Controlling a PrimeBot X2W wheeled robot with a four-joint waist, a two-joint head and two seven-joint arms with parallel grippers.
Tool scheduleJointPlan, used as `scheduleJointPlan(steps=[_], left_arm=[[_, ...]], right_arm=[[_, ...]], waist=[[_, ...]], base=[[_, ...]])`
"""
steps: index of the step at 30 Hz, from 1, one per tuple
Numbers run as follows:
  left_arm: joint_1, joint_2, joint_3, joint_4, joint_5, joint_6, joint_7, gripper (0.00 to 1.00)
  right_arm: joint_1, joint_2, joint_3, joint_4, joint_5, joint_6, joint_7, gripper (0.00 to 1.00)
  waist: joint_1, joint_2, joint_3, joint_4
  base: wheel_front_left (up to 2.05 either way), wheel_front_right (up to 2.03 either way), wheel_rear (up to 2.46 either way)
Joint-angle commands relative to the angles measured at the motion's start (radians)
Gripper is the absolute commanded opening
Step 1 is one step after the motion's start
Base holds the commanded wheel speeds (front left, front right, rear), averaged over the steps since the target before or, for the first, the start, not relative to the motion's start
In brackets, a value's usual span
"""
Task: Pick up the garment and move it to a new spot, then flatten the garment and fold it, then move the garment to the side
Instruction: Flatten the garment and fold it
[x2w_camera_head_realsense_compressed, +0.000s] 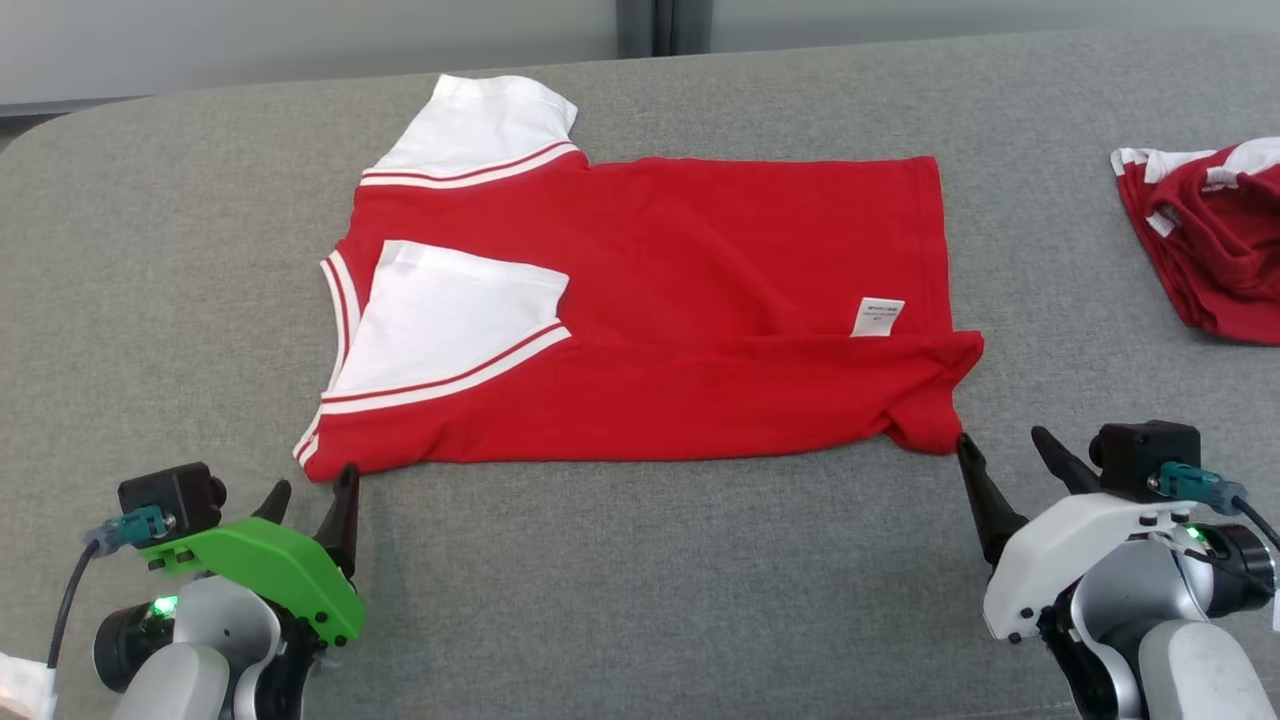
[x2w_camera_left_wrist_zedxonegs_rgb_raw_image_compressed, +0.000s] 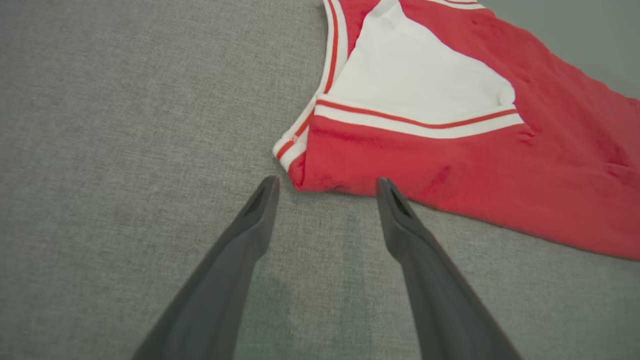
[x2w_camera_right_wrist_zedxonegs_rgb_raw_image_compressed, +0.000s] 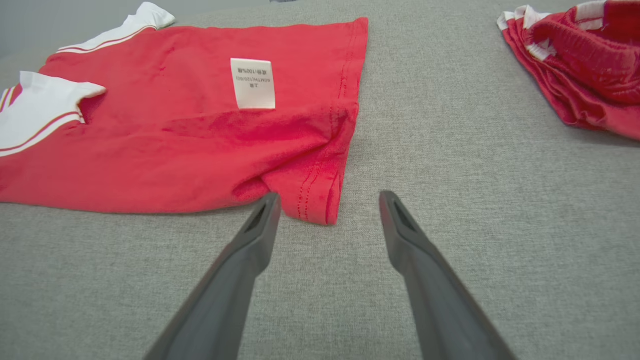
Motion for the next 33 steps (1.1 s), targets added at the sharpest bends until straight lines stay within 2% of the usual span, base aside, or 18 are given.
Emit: scheduleJointPlan(steps=[1,7,8,10,12,13,14,21,27,29,30,33], left_arm=[[-0.019,-0.001,0.005,0.017,-0.006,0.003,0.0,1.0],[-0.05,-0.008,0.036,0.085,-0.033,0.01,-0.011,1.0],[-0.053,-0.012,0.042,0.094,-0.04,0.009,-0.015,0.91],[-0.061,-0.018,0.056,0.103,-0.048,0.003,-0.034,0.5],[-0.069,-0.022,0.061,0.114,-0.057,-0.002,-0.046,0.37],[-0.074,-0.027,0.064,0.118,-0.061,-0.009,-0.055,0.07],[-0.078,-0.03,0.065,0.121,-0.063,-0.014,-0.061,0.0],[-0.095,-0.037,0.055,0.103,-0.053,-0.031,-0.091,0.0],[-0.098,-0.04,0.043,0.072,-0.047,-0.035,-0.093,0.0],[-0.098,-0.041,0.039,0.065,-0.046,-0.036,-0.095,0.0],[-0.097,-0.041,0.038,0.063,-0.044,-0.035,-0.097,0.0],[-0.092,-0.037,0.038,0.052,-0.041,-0.036,-0.105,0.0]], right_arm=[[-0.021,-0.001,0.01,0.004,0.002,-0.001,-0.004,1.0],[-0.06,-0.001,0.034,0.035,0.007,-0.001,-0.013,1.0],[-0.064,-0.001,0.038,0.042,0.009,-0.001,-0.014,1.0],[-0.074,-0.001,0.043,0.059,0.013,-0.001,-0.017,1.0],[-0.083,-0.001,0.044,0.078,0.017,-0.001,-0.018,1.0],[-0.088,-0.001,0.042,0.089,0.02,-0.001,-0.02,1.0],[-0.094,-0.001,0.041,0.098,0.021,-0.001,-0.022,1.0],[-0.161,-0.001,0.029,0.205,0.042,-0.001,-0.047,1.0],[-0.213,-0.002,0.06,0.314,0.05,-0.001,-0.04,1.0],[-0.223,-0.002,0.066,0.342,0.049,-0.001,-0.044,0.5],[-0.226,-0.001,0.067,0.353,0.045,-0.001,-0.046,0.34],[-0.236,-0.002,0.056,0.363,0.034,-0.001,-0.055,0.0]], waist=[[0.0,0.0,0.025,-0.025],[0.0,0.0,0.054,-0.054],[0.0,0.0,0.056,-0.056],[0.0,0.0,0.061,-0.058],[0.0,0.0,0.065,-0.057],[0.0,0.0,0.066,-0.055],[0.0,0.0,0.067,-0.054],[0.0,0.0,0.077,-0.038],[0.0,0.0,0.083,-0.017],[0.0,0.0,0.083,-0.012],[0.0,0.0,0.083,-0.01],[0.0,0.0,0.079,-0.007]], base=[[0.0,0.0,0.0],[0.0,0.0,0.0],[0.0,0.0,0.0],[0.0,0.0,0.0],[0.0,0.0,0.0],[0.0,0.0,0.0],[0.0,0.0,0.0],[0.0,0.0,0.0],[0.0,0.0,0.0],[0.0,0.0,0.0],[0.0,0.0,0.0],[0.0,0.0,0.0]])
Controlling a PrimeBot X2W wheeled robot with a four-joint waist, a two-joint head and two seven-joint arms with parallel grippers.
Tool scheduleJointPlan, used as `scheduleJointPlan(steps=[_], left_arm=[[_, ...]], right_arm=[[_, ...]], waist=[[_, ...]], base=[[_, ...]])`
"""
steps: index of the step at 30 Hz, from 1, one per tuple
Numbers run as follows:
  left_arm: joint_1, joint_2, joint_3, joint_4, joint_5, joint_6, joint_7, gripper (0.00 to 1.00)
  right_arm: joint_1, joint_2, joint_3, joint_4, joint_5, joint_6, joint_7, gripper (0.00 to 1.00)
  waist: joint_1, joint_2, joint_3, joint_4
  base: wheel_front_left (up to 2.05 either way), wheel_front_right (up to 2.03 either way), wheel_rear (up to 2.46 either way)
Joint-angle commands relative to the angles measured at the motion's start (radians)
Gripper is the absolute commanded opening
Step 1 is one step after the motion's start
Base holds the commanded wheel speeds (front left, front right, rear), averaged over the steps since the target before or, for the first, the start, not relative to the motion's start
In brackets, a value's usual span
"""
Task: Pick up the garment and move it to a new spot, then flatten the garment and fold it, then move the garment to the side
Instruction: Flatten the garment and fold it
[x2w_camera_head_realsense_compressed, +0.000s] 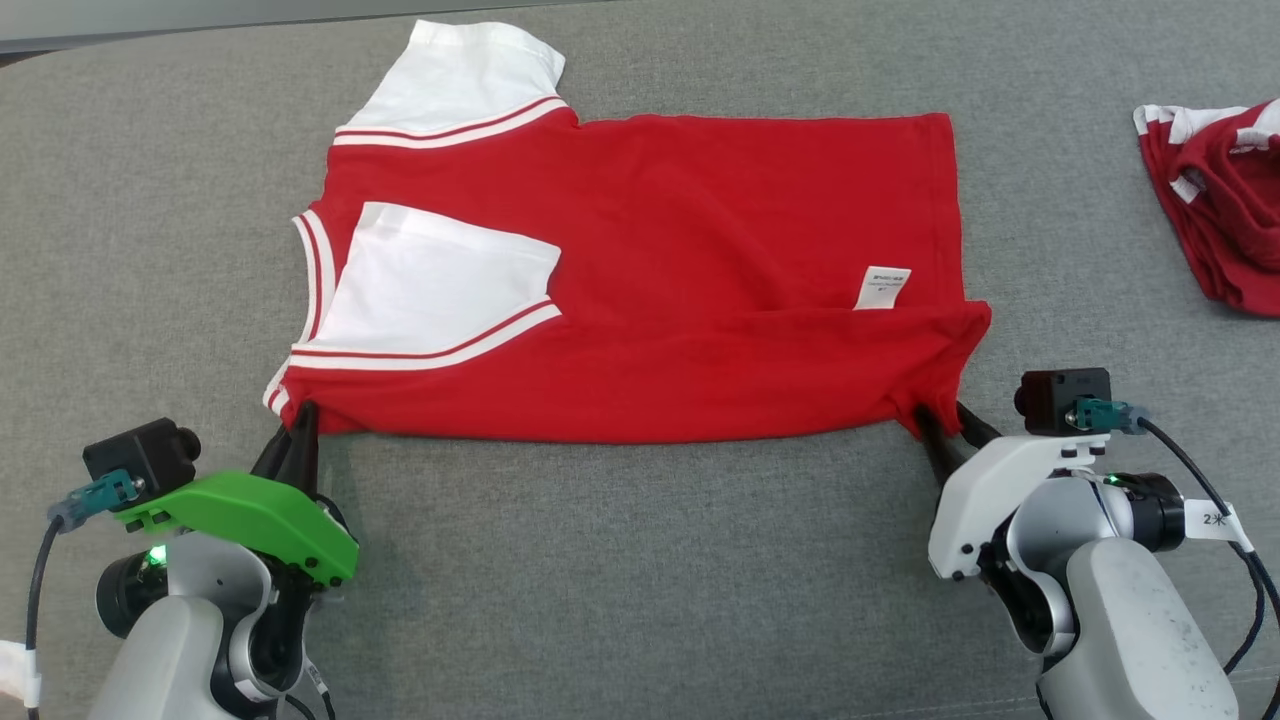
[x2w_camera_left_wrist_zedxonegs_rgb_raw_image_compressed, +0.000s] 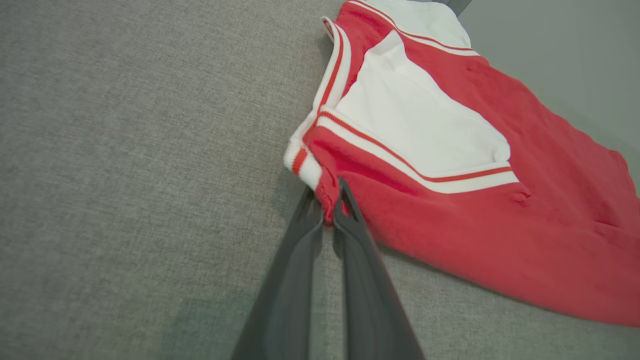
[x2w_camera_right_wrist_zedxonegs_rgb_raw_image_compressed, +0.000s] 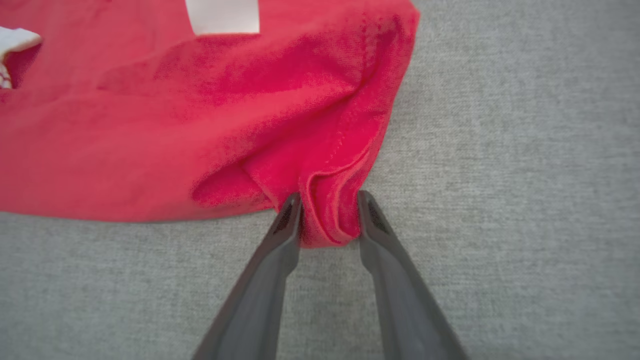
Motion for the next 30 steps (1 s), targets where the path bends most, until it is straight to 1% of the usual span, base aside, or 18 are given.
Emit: scheduleJointPlan(steps=[1,5,8,12,15,19,21,22,23,24,25,26,30], left_arm=[[-0.007,0.007,0.005,-0.008,0.01,-0.003,-0.011,0.0],[0.012,0.01,0.009,-0.046,0.01,-0.002,-0.021,0.0],[0.044,0.007,0.006,-0.093,0.005,0.002,-0.027,0.0],[0.114,0.0,-0.001,-0.176,0.002,0.023,-0.029,0.0],[0.189,-0.016,-0.023,-0.245,-0.001,0.043,-0.02,0.0],[0.279,-0.044,-0.059,-0.3,-0.006,0.07,-0.01,0.0],[0.311,-0.057,-0.071,-0.313,-0.01,0.082,-0.007,0.0],[0.321,-0.062,-0.074,-0.314,-0.011,0.087,-0.007,0.0],[0.332,-0.066,-0.079,-0.312,-0.01,0.092,-0.008,0.0],[0.341,-0.065,-0.083,-0.307,-0.004,0.098,-0.008,0.14],[0.351,-0.06,-0.088,-0.304,0.005,0.101,-0.005,0.49],[0.355,-0.06,-0.09,-0.303,0.006,0.104,-0.004,1.0],[0.368,-0.032,-0.078,-0.305,0.02,0.122,0.002,1.0]], right_arm=[[-0.009,-0.003,-0.011,0.002,-0.01,-0.001,-0.009,0.0],[0.003,-0.004,-0.051,-0.038,-0.031,-0.001,-0.004,0.0],[0.027,-0.026,-0.081,-0.083,-0.039,-0.002,0.015,0.0],[0.074,-0.059,-0.124,-0.152,-0.025,-0.002,0.047,0.0],[0.121,-0.074,-0.149,-0.194,-0.008,-0.002,0.069,0.0],[0.186,-0.07,-0.166,-0.225,0.014,-0.002,0.081,0.0],[0.22,-0.058,-0.176,-0.234,0.02,-0.002,0.086,0.35],[0.231,-0.052,-0.182,-0.237,0.023,-0.002,0.083,0.65],[0.244,-0.046,-0.197,-0.243,0.022,-0.002,0.072,1.0],[0.258,-0.043,-0.205,-0.243,0.018,-0.002,0.068,1.0],[0.272,-0.037,-0.213,-0.246,0.013,-0.002,0.066,1.0],[0.279,-0.032,-0.221,-0.251,0.012,-0.002,0.061,1.0],[0.301,-0.019,-0.239,-0.272,0.006,-0.002,0.052,1.0]], waist=[[0.0,-0.0001,-0.004,0.0],[0.0,-0.0001,-0.016,-0.002],[0.0,-0.0001,-0.029,-0.003],[0.0,-0.0001,-0.047,0.003],[0.0,-0.0001,-0.056,0.008],[0.0,-0.0001,-0.064,0.017],[0.0,-0.0001,-0.068,0.021],[0.0,-0.0001,-0.071,0.023],[0.0,-0.0001,-0.076,0.026],[0.0,-0.0001,-0.08,0.028],[0.0,-0.0001,-0.083,0.03],[0.0,-0.0001,-0.084,0.031],[0.0,-0.0001,-0.095,0.026]], base=[[0.0,0.0,0.0],[0.0,0.0,0.0],[0.0,0.0,0.0],[0.0,0.0,0.0],[0.0,0.0,0.0],[0.0,0.0,0.0],[0.0,0.0,0.0],[0.0,0.0,0.0],[0.0,0.0,0.0],[0.0,0.0,0.0],[0.0,0.0,0.0],[0.0,0.0,0.0],[0.0,0.0,0.0]])
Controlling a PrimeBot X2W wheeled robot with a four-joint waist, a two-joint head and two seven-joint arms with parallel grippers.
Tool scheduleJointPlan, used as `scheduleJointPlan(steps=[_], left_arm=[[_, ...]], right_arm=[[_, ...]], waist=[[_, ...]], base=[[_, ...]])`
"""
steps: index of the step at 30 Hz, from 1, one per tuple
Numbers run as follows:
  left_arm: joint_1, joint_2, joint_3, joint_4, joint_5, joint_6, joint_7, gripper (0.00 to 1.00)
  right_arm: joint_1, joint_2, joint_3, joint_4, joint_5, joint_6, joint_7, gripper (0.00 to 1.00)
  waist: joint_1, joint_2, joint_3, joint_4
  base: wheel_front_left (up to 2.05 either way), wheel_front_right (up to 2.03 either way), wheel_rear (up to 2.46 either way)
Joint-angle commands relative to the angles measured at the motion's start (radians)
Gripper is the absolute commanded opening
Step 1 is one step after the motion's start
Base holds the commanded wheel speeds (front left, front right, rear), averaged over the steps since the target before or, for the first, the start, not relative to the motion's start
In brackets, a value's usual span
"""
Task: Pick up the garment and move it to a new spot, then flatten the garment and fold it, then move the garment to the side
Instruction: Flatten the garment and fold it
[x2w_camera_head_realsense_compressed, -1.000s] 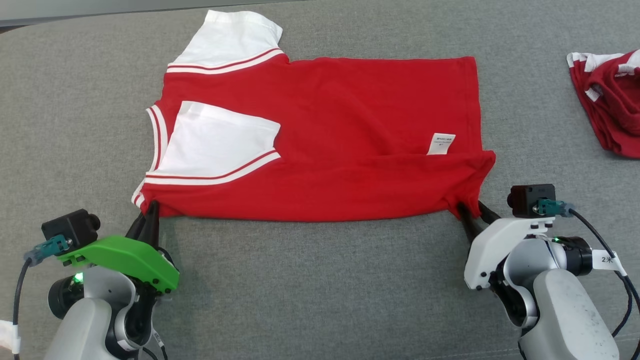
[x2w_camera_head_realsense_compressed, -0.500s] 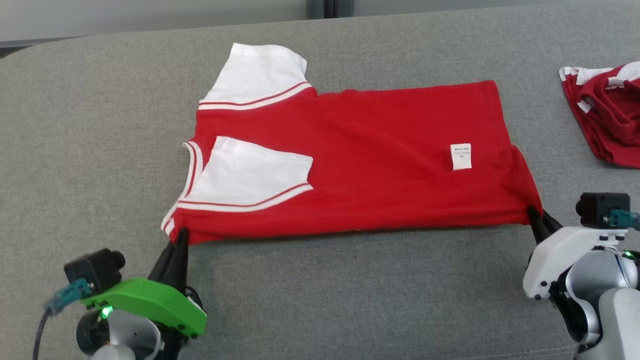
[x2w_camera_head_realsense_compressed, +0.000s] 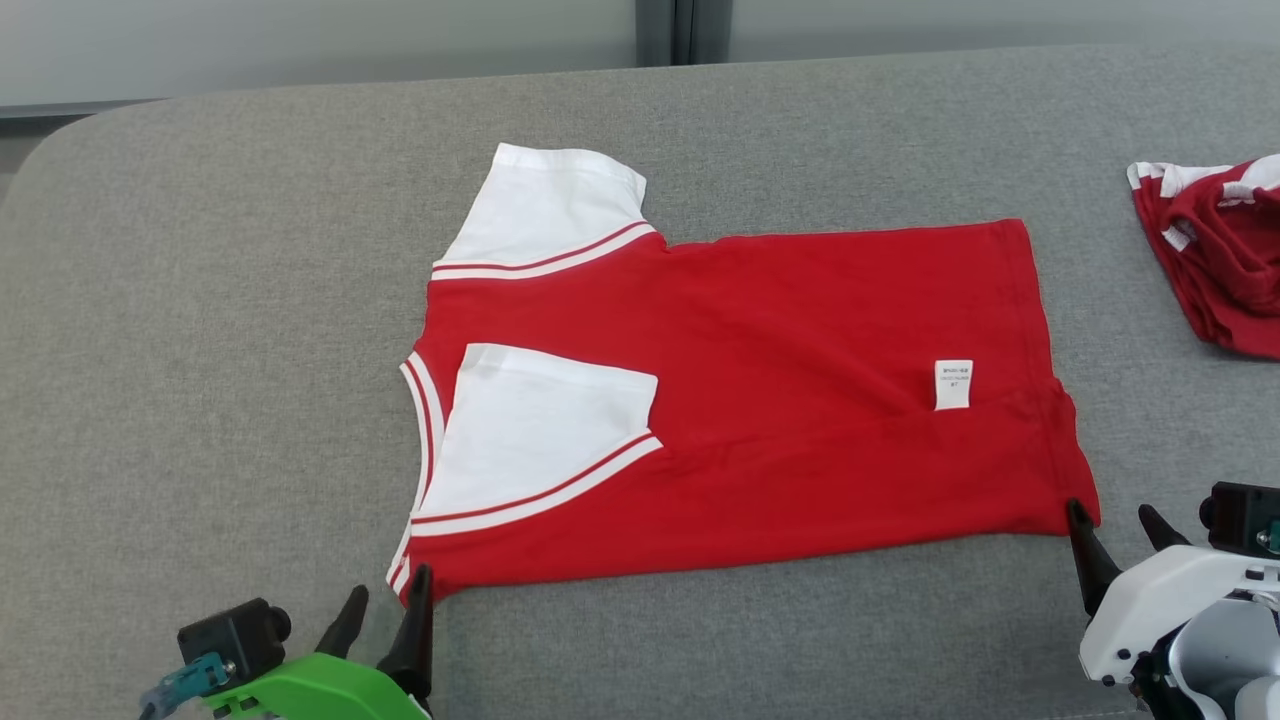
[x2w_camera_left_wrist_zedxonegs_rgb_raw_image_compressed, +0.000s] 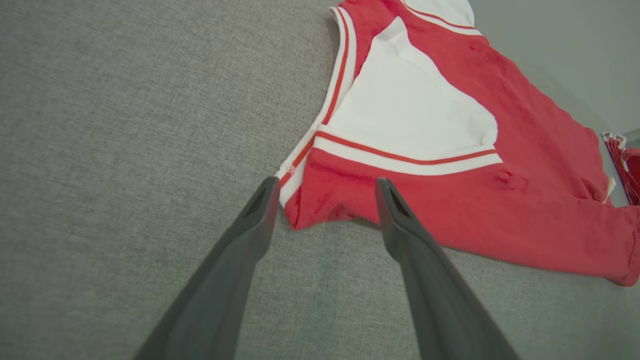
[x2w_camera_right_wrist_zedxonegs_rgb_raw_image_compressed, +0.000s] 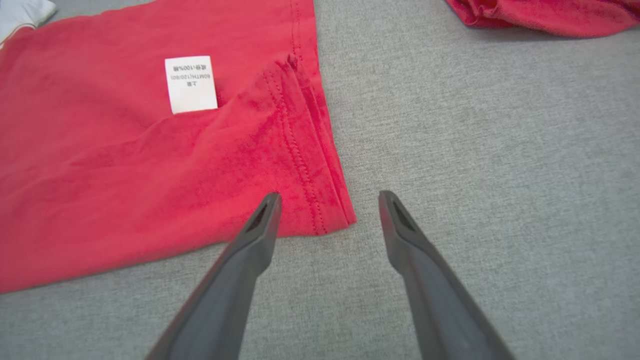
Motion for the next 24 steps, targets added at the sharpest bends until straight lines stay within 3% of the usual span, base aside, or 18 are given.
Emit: scheduleJointPlan(steps=[1,9,16,24], left_arm=[[0.009,0.022,0.009,-0.005,0.019,0.004,0.004,1.0],[-0.136,0.146,0.021,-0.038,0.083,-0.021,0.067,1.0],[-0.535,0.255,-0.018,0.009,0.157,-0.124,0.221,1.0],[-0.927,0.258,-0.048,0.236,0.135,-0.219,0.399,1.0]], right_arm=[[0.012,0.003,-0.007,-0.012,-0.009,-0.002,-0.007,1.0],[-0.025,0.008,0.003,-0.093,-0.039,-0.002,-0.01,1.0],[-0.152,-0.024,0.106,-0.098,-0.035,-0.001,0.009,1.0],[-0.358,-0.013,0.262,-0.006,-0.017,-0.001,-0.032,1.0]], waist=[[0.0,-0.0001,-0.006,-0.005],[0.0,-0.0001,-0.016,-0.032],[0.0,-0.0001,0.062,-0.1],[0.0,-0.0001,0.22,-0.225]], base=[[0.0,0.0,0.0],[0.0,0.0,0.0],[0.0,0.0,0.0],[0.0,0.0,0.0]])
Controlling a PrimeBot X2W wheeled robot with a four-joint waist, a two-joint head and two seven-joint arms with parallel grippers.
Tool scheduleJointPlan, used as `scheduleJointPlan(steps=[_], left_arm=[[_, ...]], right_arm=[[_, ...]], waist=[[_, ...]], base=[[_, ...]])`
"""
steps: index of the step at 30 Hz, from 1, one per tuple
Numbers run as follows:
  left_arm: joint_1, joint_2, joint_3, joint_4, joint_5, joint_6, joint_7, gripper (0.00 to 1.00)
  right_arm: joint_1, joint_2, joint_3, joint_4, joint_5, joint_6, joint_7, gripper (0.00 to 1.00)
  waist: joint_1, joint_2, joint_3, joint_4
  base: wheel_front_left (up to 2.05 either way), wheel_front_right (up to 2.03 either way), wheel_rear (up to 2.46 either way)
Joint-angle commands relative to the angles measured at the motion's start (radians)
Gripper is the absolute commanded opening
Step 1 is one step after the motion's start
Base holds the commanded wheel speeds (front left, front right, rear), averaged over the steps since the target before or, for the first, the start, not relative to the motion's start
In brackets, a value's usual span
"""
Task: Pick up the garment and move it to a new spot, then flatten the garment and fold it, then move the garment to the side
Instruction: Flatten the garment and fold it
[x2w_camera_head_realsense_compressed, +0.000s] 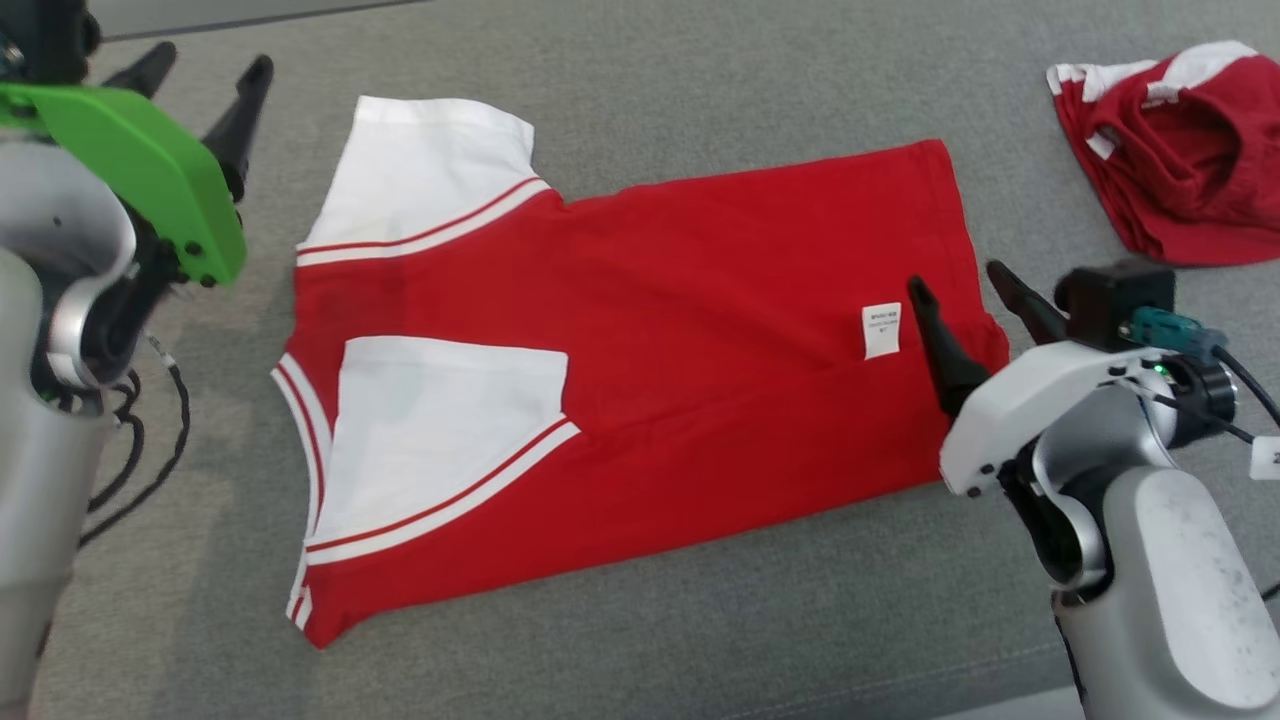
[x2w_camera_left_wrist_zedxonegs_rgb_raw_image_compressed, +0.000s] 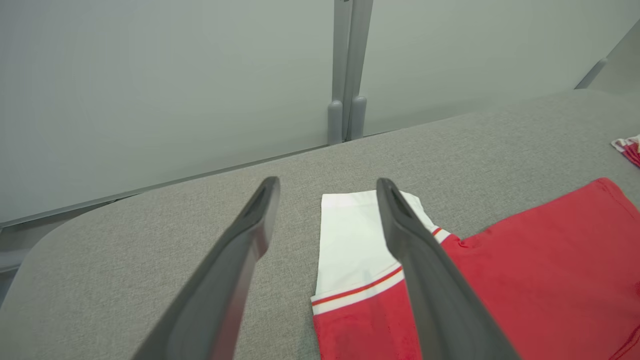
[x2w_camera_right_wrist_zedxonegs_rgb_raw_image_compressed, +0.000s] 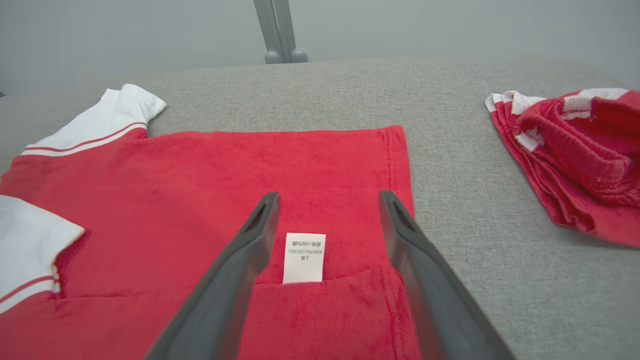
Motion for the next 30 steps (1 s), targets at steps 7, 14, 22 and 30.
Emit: scheduleJointPlan(steps=[7,14,22,30], left_arm=[[-0.194,0.027,0.005,0.216,-0.01,-0.023,0.094,1.0],[-0.239,0.067,0.027,0.322,-0.042,-0.03,0.163,1.0],[-0.219,0.102,0.034,0.328,-0.06,-0.017,0.205,1.0],[-0.196,0.124,0.018,0.326,-0.032,0.023,0.232,0.87]], right_arm=[[-0.177,0.025,0.099,0.106,0.023,-0.001,-0.076,1.0],[-0.273,0.032,0.139,0.198,0.037,-0.001,-0.133,1.0],[-0.308,0.033,0.144,0.248,0.041,-0.001,-0.169,1.0],[-0.323,0.034,0.155,0.26,0.046,-0.001,-0.175,1.0]], waist=[[0.0,0.0,0.224,-0.206],[0.0,0.0,0.272,-0.263],[0.0,0.0,0.282,-0.272],[0.0,0.0,0.279,-0.267]], base=[[0.0,0.0,0.0],[0.0,0.0,0.0],[0.0,0.0,0.0],[0.0,0.0,0.0]])
